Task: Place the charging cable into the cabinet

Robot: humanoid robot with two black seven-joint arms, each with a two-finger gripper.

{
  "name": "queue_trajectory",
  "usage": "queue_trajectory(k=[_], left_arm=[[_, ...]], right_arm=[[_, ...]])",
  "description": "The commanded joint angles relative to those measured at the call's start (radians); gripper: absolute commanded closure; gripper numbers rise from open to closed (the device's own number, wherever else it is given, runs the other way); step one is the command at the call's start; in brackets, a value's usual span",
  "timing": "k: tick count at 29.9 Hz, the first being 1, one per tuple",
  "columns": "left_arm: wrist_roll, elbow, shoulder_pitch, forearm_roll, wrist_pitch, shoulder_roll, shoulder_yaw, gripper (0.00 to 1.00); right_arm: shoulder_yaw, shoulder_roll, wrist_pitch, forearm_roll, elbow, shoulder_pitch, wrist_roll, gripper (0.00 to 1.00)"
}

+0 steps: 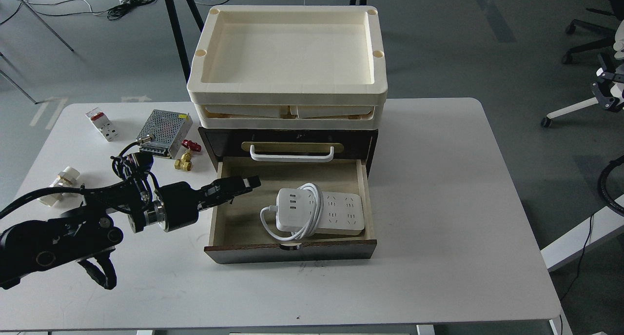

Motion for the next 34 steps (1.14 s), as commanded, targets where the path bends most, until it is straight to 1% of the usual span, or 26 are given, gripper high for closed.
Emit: queue_trajectory(k=[1,3,4,5,7,9,10,13,15,16,20,23,25,26,27,29,34], left_arm=[[0.0,-0.012,0.018,-0.007,-0.007,0.045,-0.049,0.48],[0.0,-0.044,0.036,-0.031,-0.04,0.095,-0.119,0.36],[0.0,-0.053,0.051,-0.056,-0.075,0.117,-0.161,0.31],[0.0,-0.058,0.074,-0.097,-0.129,0.14,-0.213,0.26],[0.0,-0.049,0.119,-0.174,-0.244,0.169,-0.317,0.21],[0.0,-0.029,0.16,-0.232,-0.348,0.192,-0.404,0.18],[0.0,-0.007,0.179,-0.251,-0.382,0.2,-0.438,0.17],[0.0,0.074,0.211,-0.294,-0.382,0.206,-0.534,0.14],[0.0,0.14,0.213,-0.346,-0.382,0.206,-0.581,0.1],[0.0,0.18,0.213,-0.39,-0.382,0.206,-0.604,0.07],[0.0,0.38,0.19,-0.6,-0.382,0.191,-0.725,0.0],[0.0,0.569,0.116,-0.719,-0.382,0.123,-0.753,0.0],[0.0,0.687,0.038,-0.752,-0.382,0.056,-0.75,0.0],[0.0,0.723,0.015,-0.756,-0.382,0.027,-0.755,0.0],[0.0,0.749,0.0,-0.757,-0.382,-0.004,-0.761,0.0],[0.0,0.758,-0.008,-0.759,-0.382,-0.044,-0.764,0.0],[0.0,0.758,-0.008,-0.759,-0.382,-0.053,-0.762,0.0]], right_arm=[[0.006,-0.003,0.003,0.0,0.005,-0.002,0.0,0.0],[0.032,-0.009,0.008,0.005,0.008,-0.002,0.0,0.0],[0.052,-0.009,0.008,0.005,0.008,-0.002,0.0,0.0],[0.073,-0.009,0.009,0.006,0.009,-0.002,0.0,0.0],[0.109,-0.009,0.009,0.006,0.009,-0.002,0.0,0.0],[0.135,-0.008,0.009,0.005,0.009,-0.002,0.0,0.0],[0.139,-0.008,0.009,0.006,0.011,0.001,0.0,0.0],[0.17,-0.008,0.009,0.006,0.012,0.004,0.0,0.0],[0.214,-0.008,0.011,0.008,0.014,0.004,0.0,0.0],[0.236,-0.008,0.011,0.008,0.015,0.002,0.0,0.0],[0.277,-0.005,0.014,0.008,0.04,0.004,0.0,0.0],[0.279,0.002,0.037,0.006,0.09,0.005,0.0,0.0],[0.281,0.005,0.092,0.006,0.123,0.005,0.0,0.0],[0.281,0.006,0.114,0.006,0.129,0.005,0.0,0.0],[0.281,0.015,0.114,0.006,0.132,0.007,0.0,0.0],[0.284,0.046,0.114,0.006,0.13,0.01,0.0,0.0],[0.311,0.103,0.114,0.005,0.127,0.01,0.0,0.0]])
